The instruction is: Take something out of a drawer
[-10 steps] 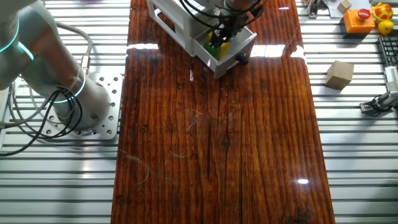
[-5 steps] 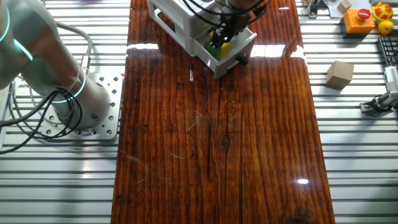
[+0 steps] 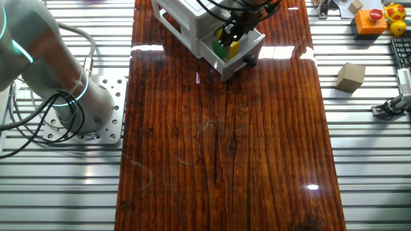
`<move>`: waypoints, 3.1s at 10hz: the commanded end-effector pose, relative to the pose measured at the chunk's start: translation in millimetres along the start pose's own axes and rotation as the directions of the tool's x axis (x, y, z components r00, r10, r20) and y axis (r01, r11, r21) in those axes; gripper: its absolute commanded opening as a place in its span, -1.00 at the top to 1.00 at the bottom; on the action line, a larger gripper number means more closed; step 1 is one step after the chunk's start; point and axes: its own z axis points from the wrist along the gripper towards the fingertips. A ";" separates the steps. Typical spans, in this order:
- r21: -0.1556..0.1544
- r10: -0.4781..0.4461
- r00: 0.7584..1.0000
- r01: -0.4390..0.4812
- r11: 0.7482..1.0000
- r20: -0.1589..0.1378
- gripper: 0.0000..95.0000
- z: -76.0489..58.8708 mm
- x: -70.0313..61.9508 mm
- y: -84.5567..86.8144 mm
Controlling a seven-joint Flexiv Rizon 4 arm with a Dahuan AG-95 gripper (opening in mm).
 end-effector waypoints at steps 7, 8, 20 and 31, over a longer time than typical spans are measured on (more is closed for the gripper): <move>-0.021 0.002 1.000 -0.002 1.000 0.001 1.00 -17.9 8.6 5.9; -0.024 0.002 1.000 -0.002 1.000 0.005 1.00 -20.2 9.2 7.3; -0.051 0.001 1.000 0.000 0.999 0.026 1.00 -43.7 16.1 10.2; -0.053 0.089 0.993 -0.093 0.994 -0.076 1.00 -83.1 87.0 16.4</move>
